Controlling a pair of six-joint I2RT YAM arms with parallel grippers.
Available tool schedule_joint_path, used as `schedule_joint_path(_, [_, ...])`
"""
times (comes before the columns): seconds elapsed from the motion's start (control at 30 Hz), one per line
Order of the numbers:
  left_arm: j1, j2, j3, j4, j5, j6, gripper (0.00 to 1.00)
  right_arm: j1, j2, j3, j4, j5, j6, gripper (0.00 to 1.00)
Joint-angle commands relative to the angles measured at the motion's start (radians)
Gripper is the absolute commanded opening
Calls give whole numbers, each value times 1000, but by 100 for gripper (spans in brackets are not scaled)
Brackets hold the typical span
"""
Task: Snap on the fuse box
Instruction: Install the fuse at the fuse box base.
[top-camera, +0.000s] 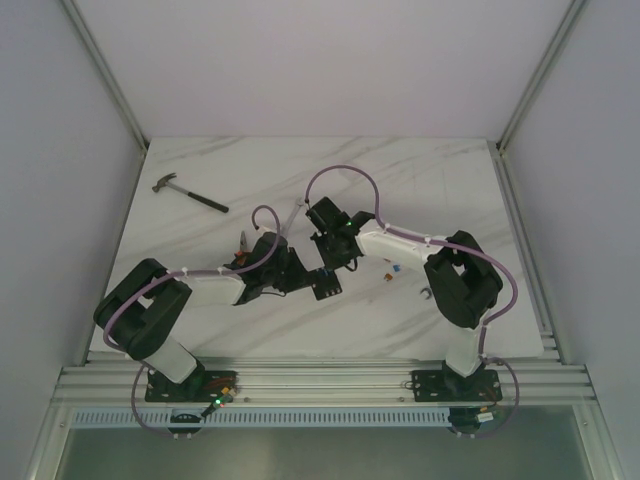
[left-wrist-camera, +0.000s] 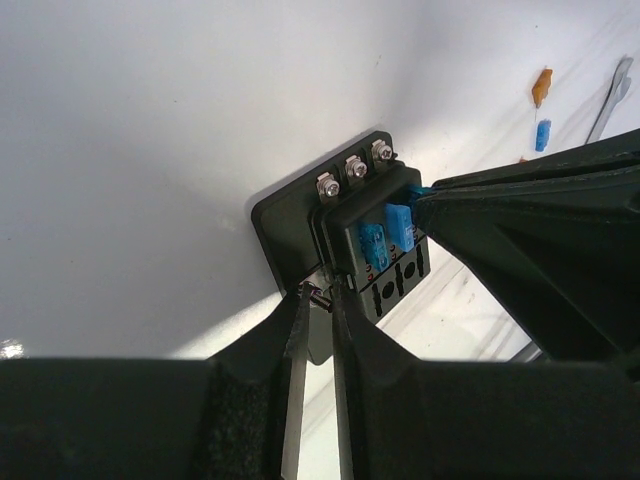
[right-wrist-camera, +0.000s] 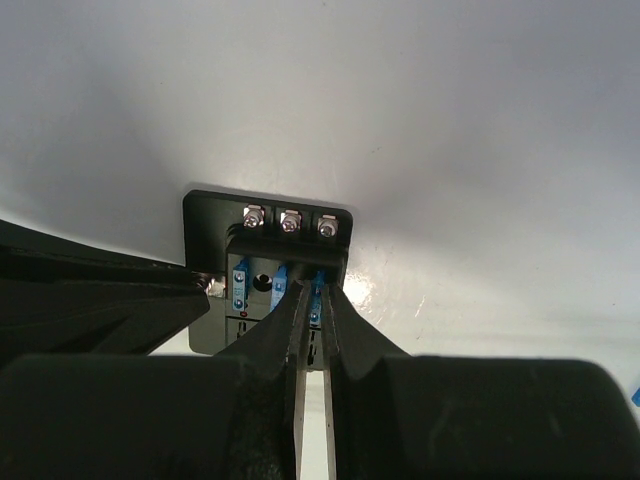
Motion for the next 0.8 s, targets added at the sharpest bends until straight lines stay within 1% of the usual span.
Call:
schedule_joint_path(0.0, [-10, 12, -7, -133, -25, 22, 22, 5, -9, 2, -52, 59, 1, 0])
schedule_joint_path(0.17, [-14, 14, 2, -132, -24, 19, 22, 23, 37, -5, -65, 92, 14, 0])
schedule_joint_path(0.33, [-16, 17, -5, -133, -26, 15, 20, 24, 72, -59, -66, 148, 32, 0])
schedule_joint_path(0.6, [-17, 9, -21, -132, -31, 10, 17, 7, 172, -120, -64, 182, 38, 0])
schedule_joint_path(0.77, [-16, -1, -38, -132, -36, 3, 16, -12, 198, -165, -61, 221, 36, 0])
